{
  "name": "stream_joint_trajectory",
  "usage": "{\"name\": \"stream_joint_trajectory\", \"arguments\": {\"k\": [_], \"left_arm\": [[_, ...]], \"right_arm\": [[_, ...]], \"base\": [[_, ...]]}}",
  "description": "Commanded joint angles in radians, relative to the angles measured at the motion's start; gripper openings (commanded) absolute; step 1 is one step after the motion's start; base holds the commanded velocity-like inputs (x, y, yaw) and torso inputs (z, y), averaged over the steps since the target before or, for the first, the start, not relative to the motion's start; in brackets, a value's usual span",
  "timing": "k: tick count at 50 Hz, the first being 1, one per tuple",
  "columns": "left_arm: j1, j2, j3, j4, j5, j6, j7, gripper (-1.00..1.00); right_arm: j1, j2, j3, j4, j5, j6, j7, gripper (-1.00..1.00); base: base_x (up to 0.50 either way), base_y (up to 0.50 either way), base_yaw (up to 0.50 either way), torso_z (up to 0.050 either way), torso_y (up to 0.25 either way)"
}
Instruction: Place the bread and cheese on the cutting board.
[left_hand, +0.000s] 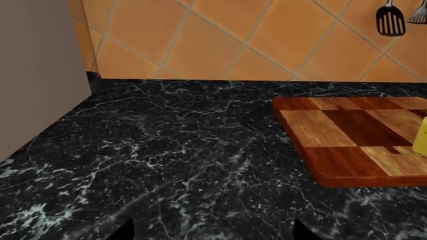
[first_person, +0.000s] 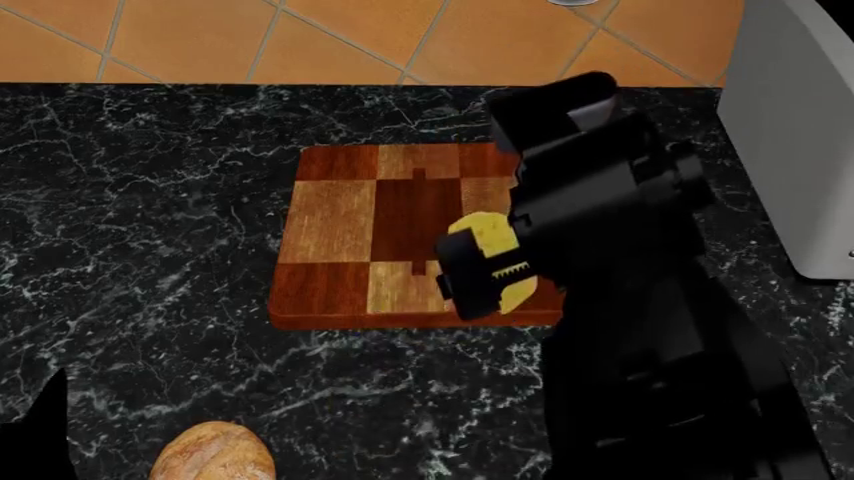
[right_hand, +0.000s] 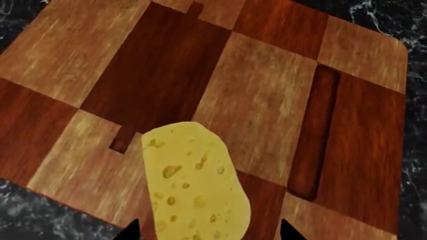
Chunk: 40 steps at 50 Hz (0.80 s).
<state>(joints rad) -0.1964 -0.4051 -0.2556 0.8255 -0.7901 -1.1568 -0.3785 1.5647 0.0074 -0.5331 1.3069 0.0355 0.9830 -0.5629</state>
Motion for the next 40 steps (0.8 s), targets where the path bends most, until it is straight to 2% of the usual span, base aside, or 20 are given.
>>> {"name": "stream_joint_trajectory", "arguments": {"k": [1, 21, 27, 28, 31, 33, 34, 35, 36, 37, 39, 40], "left_arm": [[0.002, -0.004, 0.003, -0.006, -0.001, 0.009, -0.003, 1.00], [-0.003, -0.004, 0.026, -0.008, -0.009, 0.016, -0.012, 1.00], [-0.032, -0.013, 0.043, 0.014, -0.029, -0.017, -0.027, 1.00], [-0.037, -0.016, 0.048, 0.014, -0.031, -0.021, -0.027, 1.00], [-0.110, -0.076, 0.095, 0.033, -0.074, -0.087, 0.008, 1.00], [-0.171, -0.086, 0.068, 0.054, -0.153, -0.165, -0.006, 1.00], [-0.205, -0.103, 0.056, 0.070, -0.216, -0.217, 0.000, 1.00], [-0.245, -0.109, 0.015, 0.077, -0.319, -0.284, -0.009, 1.00], [-0.300, -0.113, -0.028, 0.069, -0.469, -0.370, -0.063, 1.00], [-0.326, -0.119, -0.044, 0.038, -0.619, -0.398, -0.148, 1.00], [-0.395, -0.202, 0.045, -0.042, -0.912, -0.360, -0.349, 1.00], [-0.438, -0.237, 0.099, -0.068, -0.984, -0.343, -0.405, 1.00]], "right_arm": [[0.011, 0.005, 0.029, 0.002, -0.024, -0.015, 0.013, 1.00], [0.102, 0.013, 0.029, -0.007, -0.006, -0.095, -0.027, 1.00], [-0.156, 0.173, 0.116, -0.887, 0.045, 0.369, 0.004, 1.00], [-0.169, 0.179, 0.129, -0.938, 0.046, 0.388, 0.011, 1.00], [-0.236, 0.196, 0.250, -1.269, 0.043, 0.533, 0.061, 1.00], [-0.268, 0.204, 0.285, -1.410, 0.033, 0.583, 0.085, 1.00], [-0.308, 0.213, 0.340, -1.500, 0.115, 0.588, 0.169, 1.00], [-0.324, 0.249, 0.375, -1.541, 0.265, 0.588, 0.319, 1.00], [-0.370, 0.311, 0.401, -1.622, 0.415, 0.588, 0.469, 1.00], [-0.389, 0.331, 0.438, -1.650, 0.565, 0.587, 0.619, 1.00], [-0.487, 0.325, 0.519, -1.754, 0.865, 0.585, 0.919, 1.00], [-0.526, 0.310, 0.561, -1.795, 1.015, 0.581, 0.994, 1.00]], "base": [[0.00, 0.00, 0.00, 0.000, 0.000], [0.00, 0.00, 0.00, 0.000, 0.000], [0.00, 0.00, 0.00, 0.000, 0.000], [0.00, 0.00, 0.00, 0.000, 0.000], [0.00, 0.00, 0.00, 0.000, 0.000], [0.00, 0.00, 0.00, 0.000, 0.000], [0.00, 0.00, 0.00, 0.000, 0.000], [0.00, 0.00, 0.00, 0.000, 0.000], [0.00, 0.00, 0.00, 0.000, 0.000], [0.00, 0.00, 0.00, 0.000, 0.000], [0.00, 0.00, 0.00, 0.000, 0.000], [0.00, 0.00, 0.00, 0.000, 0.000]]}}
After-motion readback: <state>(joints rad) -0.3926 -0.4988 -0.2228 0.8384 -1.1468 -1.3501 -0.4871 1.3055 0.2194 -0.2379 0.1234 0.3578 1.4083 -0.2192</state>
